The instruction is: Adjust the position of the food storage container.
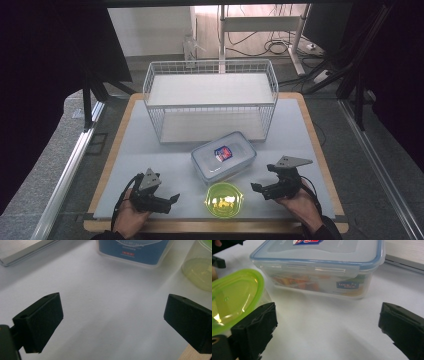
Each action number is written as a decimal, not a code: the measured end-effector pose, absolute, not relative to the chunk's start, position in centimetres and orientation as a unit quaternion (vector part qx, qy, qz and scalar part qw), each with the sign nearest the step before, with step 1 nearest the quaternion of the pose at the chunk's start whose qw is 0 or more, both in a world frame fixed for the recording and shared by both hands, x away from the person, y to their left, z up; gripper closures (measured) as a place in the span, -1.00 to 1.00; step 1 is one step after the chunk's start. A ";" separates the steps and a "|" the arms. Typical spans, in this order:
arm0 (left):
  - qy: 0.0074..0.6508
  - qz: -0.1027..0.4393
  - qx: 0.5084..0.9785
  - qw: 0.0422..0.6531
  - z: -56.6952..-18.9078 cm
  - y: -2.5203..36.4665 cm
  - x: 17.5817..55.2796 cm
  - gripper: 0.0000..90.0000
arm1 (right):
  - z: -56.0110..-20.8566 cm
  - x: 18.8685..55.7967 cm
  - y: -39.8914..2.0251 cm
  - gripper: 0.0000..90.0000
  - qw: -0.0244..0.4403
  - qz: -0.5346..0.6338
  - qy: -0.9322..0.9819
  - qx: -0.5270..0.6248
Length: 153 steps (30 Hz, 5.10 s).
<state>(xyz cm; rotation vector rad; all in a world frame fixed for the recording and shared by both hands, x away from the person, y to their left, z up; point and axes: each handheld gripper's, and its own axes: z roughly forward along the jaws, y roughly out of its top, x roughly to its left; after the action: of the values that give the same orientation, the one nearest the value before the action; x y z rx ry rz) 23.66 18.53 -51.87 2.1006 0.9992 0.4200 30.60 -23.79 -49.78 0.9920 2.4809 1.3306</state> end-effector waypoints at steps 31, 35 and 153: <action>0.363 0.142 0.806 0.446 -51.0 18.3 22.9 -0.34 | -48.0 29.3 -23.0 0.28 0.090 0.435 0.845 0.297; 0.351 0.148 0.806 0.453 -50.7 17.9 22.6 -0.22 | -48.0 28.9 -22.6 0.61 0.073 0.427 0.854 0.287; 0.342 0.148 0.829 0.417 -52.0 17.2 23.2 -0.36 | -47.8 27.9 -16.1 1.00 0.070 0.353 0.900 0.244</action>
<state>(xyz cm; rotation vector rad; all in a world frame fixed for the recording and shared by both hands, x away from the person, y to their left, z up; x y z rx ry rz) 23.16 17.15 -51.98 2.0815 0.8575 0.3705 27.85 -16.09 -47.84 0.7352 2.7086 1.0619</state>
